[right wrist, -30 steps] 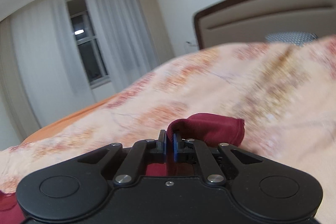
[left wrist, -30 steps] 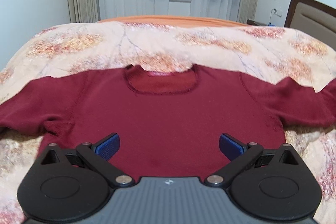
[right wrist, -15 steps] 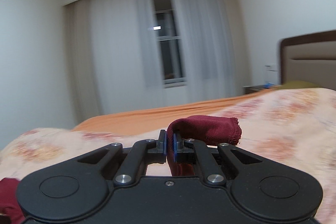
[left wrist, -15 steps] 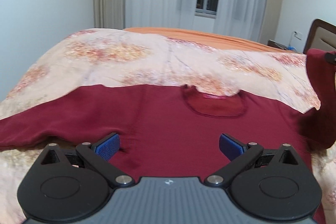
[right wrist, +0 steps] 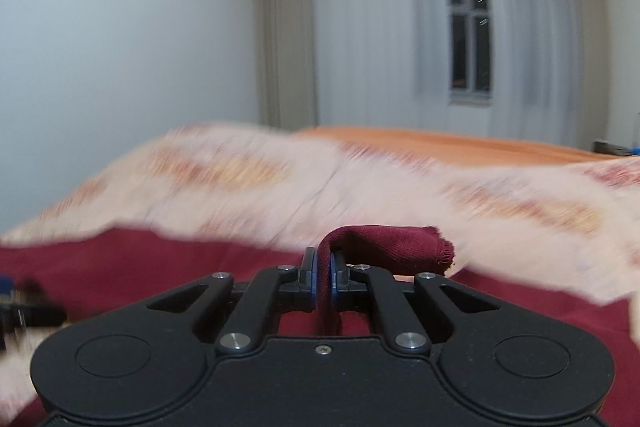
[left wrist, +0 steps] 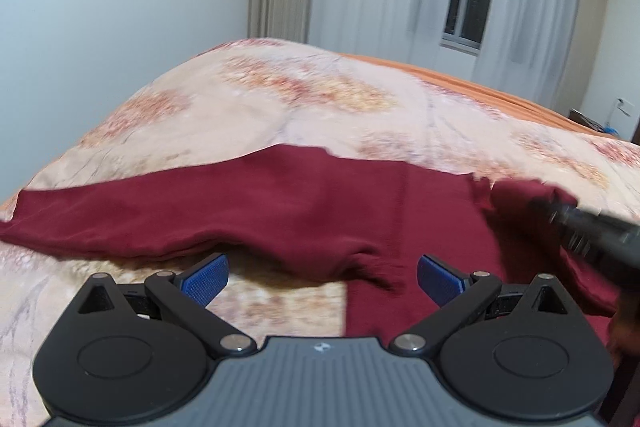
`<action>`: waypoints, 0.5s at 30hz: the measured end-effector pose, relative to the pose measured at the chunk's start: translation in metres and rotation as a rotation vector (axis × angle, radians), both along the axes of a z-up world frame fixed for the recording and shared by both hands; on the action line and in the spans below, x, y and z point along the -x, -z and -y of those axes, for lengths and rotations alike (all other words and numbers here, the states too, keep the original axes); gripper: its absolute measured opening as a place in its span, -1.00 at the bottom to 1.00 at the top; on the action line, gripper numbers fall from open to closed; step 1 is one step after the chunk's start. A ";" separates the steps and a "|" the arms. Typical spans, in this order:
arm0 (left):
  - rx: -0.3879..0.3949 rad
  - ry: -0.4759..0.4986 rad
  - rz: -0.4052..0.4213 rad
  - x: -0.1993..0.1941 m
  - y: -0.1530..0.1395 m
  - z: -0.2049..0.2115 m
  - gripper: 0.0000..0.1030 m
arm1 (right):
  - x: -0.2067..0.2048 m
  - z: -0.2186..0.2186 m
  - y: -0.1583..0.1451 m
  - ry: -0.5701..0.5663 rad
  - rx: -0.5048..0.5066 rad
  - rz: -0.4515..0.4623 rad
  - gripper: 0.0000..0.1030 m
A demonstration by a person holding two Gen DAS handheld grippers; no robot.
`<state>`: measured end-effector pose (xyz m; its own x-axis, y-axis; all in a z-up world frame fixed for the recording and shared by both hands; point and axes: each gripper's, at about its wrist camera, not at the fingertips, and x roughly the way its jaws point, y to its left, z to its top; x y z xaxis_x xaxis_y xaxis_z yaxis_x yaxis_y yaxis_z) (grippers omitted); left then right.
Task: Fold small clothes
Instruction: 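Carry the held sleeve across the sweater body toward the other sleeve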
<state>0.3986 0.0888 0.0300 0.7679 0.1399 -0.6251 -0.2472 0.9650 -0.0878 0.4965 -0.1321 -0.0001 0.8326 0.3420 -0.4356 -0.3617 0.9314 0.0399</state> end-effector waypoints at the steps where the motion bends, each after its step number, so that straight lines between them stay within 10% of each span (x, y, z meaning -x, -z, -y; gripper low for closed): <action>1: 0.005 -0.009 -0.002 0.000 0.002 -0.005 0.99 | 0.000 -0.008 0.007 -0.015 0.022 -0.012 -0.89; 7: 0.035 -0.029 0.015 -0.001 0.010 -0.016 0.99 | 0.013 -0.040 0.033 -0.089 0.115 -0.037 -0.75; 15: 0.092 -0.020 0.075 -0.013 0.005 -0.005 0.99 | 0.032 -0.020 0.017 -0.197 0.077 -0.040 0.32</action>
